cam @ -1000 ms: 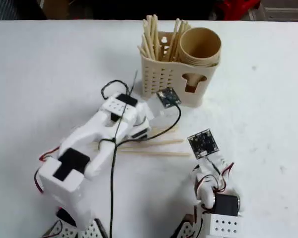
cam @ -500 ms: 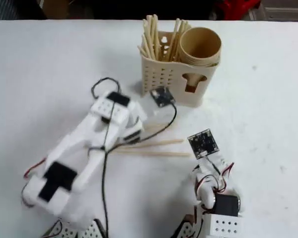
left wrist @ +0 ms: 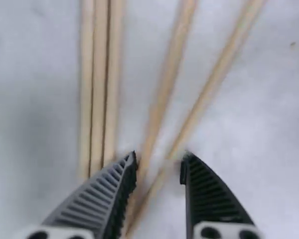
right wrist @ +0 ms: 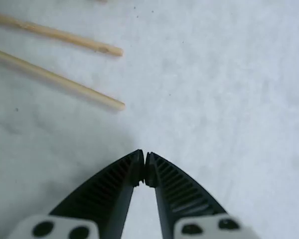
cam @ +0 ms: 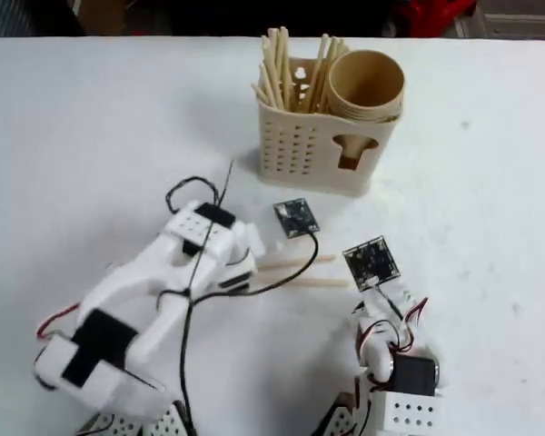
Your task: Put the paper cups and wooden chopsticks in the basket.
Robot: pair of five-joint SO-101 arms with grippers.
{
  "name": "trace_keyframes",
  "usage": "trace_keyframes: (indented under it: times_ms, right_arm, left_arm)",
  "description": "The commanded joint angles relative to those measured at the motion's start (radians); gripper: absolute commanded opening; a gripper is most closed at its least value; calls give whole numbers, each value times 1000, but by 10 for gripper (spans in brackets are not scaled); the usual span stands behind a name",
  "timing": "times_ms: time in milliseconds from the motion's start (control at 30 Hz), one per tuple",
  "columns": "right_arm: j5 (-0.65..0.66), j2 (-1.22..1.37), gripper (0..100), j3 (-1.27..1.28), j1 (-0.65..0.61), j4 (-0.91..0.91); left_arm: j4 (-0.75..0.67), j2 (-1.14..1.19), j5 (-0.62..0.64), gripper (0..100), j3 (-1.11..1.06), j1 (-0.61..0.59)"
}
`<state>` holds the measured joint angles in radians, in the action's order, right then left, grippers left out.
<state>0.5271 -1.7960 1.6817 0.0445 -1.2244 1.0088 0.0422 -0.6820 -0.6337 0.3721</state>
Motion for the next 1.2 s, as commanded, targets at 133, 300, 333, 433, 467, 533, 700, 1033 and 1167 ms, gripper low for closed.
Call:
trace_keyframes:
  times_ms: [133, 300, 333, 433, 467, 533, 700, 1033, 1167]
  right_arm:
    - [12, -7, 18, 8, 2, -2]
    - [12, -7, 18, 8, 2, -2]
    - [12, -7, 18, 8, 2, -2]
    - [12, -7, 19, 8, 2, -2]
    - [12, -7, 19, 8, 2, -2]
    - [12, -7, 19, 8, 1, -2]
    - [12, -7, 19, 8, -1, -2]
    - [12, -7, 19, 8, 2, -2]
    - [12, -7, 19, 8, 2, -2]
  left_arm:
    - [25, 148, 2, 161, 236, -90]
    - [26, 148, 2, 161, 279, -110]
    - [26, 148, 2, 161, 279, -108]
    - [44, 148, -2, 161, 281, -99]
    - [60, 148, -2, 161, 281, -97]
    - [84, 136, -5, 161, 281, -90]
    - [81, 5, -2, 161, 282, -96]
    - [84, 90, 3, 161, 442, -136]
    - [89, 208, 3, 161, 520, -147]
